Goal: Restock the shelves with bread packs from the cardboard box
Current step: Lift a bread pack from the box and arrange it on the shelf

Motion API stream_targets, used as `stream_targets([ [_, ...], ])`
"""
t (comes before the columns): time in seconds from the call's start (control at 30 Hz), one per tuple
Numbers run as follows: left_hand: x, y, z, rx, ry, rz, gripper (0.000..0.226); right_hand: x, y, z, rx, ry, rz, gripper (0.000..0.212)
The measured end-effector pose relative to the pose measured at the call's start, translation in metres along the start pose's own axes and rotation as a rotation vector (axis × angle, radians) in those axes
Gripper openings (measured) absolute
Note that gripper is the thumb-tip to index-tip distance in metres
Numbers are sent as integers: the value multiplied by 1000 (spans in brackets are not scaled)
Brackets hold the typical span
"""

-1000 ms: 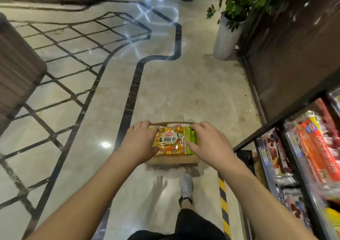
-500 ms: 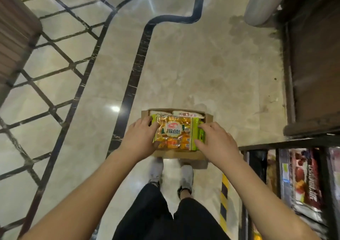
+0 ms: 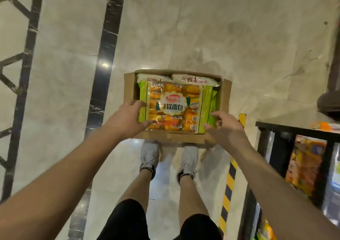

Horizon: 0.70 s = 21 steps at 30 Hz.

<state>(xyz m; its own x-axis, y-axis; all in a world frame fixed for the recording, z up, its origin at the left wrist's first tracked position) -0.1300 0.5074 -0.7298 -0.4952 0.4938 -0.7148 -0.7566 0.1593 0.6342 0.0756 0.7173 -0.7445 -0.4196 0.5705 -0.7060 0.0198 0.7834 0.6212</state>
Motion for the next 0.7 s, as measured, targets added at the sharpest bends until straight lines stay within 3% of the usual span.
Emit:
stream_targets([
  [0.23, 86, -69, -60, -717, 402, -63, 77, 98, -63, 60, 239, -204, 15, 55],
  [0.43, 136, -105, -82, -778, 455, -48, 48, 163, -92, 82, 210, -196, 41, 72],
  [0.63, 151, -132, -100, -923, 448, -188, 111, 191, -119, 97, 379, -257, -39, 80],
  [0.7, 154, -136, -104, -945, 414, -185, 111, 195, -122, 100, 429, -263, -55, 79],
])
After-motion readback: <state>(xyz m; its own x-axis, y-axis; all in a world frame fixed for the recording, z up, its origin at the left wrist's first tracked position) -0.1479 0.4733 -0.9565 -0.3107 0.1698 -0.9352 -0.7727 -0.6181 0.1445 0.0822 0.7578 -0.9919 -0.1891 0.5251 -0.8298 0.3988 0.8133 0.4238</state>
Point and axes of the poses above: each hand's wrist, its own x-axis towards the middle knuckle, its own y-axis out of the back of the hand, z = x × y, the point moved 5 cm from there along x, towards the middle knuckle, and after that the axes turned 3 degrees about z, right-handed, at the moved point
